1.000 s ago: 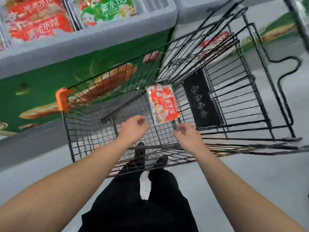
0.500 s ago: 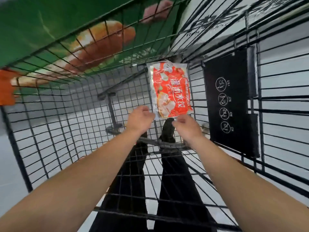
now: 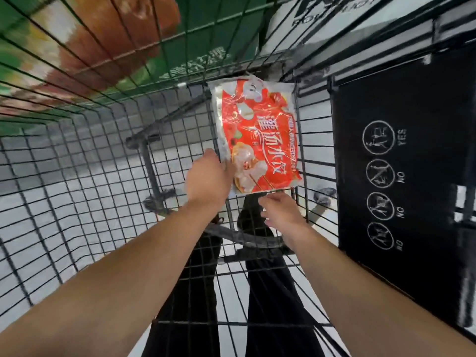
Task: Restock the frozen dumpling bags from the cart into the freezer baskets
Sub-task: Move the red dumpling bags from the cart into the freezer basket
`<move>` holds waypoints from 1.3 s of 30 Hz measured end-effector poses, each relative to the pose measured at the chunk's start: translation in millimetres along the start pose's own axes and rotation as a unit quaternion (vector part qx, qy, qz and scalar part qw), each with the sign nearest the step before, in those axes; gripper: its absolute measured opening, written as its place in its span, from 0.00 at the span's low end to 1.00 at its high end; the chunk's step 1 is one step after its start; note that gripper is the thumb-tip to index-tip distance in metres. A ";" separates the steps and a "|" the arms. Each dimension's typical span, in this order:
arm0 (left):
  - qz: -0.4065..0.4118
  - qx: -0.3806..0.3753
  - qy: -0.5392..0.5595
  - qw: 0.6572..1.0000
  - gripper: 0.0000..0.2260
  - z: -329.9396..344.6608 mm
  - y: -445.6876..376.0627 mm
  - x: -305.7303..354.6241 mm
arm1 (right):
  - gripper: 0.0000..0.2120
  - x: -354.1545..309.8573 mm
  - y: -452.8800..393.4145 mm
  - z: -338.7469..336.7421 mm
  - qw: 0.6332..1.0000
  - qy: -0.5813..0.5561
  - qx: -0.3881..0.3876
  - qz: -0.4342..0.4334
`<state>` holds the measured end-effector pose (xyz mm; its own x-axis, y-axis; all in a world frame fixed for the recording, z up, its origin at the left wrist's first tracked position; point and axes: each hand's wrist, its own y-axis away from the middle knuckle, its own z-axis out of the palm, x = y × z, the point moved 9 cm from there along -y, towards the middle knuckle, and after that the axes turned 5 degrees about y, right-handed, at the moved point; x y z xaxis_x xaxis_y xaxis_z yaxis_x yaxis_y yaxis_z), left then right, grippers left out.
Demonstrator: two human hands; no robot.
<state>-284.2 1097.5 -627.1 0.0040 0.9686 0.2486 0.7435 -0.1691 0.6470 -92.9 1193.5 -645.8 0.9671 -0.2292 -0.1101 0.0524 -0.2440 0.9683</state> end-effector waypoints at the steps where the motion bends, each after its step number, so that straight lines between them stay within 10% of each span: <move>1: 0.019 -0.004 -0.021 1.000 0.15 0.3 0.4 3.7 | 0.22 -3.1 -0.6 1.6 1.000 -0.007 -0.001 -0.004; 11: 0.019 -0.102 0.080 0.991 0.08 11.2 -8.7 8.0 | 0.11 -20.7 -2.7 -5.9 0.991 -0.124 0.024 -0.038; 20: -0.205 -0.168 0.319 0.910 0.05 13.2 76.4 -79.3 | 0.06 -25.5 24.4 24.3 0.988 0.098 0.016 -0.117; 25: -0.200 -0.290 0.167 0.921 0.14 14.5 104.8 -108.0 | 0.08 -14.9 30.5 38.0 0.981 0.126 0.000 -0.150; 31: -0.059 0.091 0.133 0.985 0.07 -84.7 27.2 -114.7 | 0.08 4.2 13.2 27.6 0.996 0.037 0.032 -0.077; 39: -0.100 0.025 0.099 0.990 0.12 -65.8 -26.6 -147.1 | 0.03 25.1 -11.6 58.5 0.993 -0.103 0.049 -0.003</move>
<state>-348.6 947.5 -633.4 -0.2728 0.9266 0.2587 0.7483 0.0353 0.6624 -83.8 1135.5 -672.9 0.8950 -0.4129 -0.1690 0.0235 -0.3347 0.9420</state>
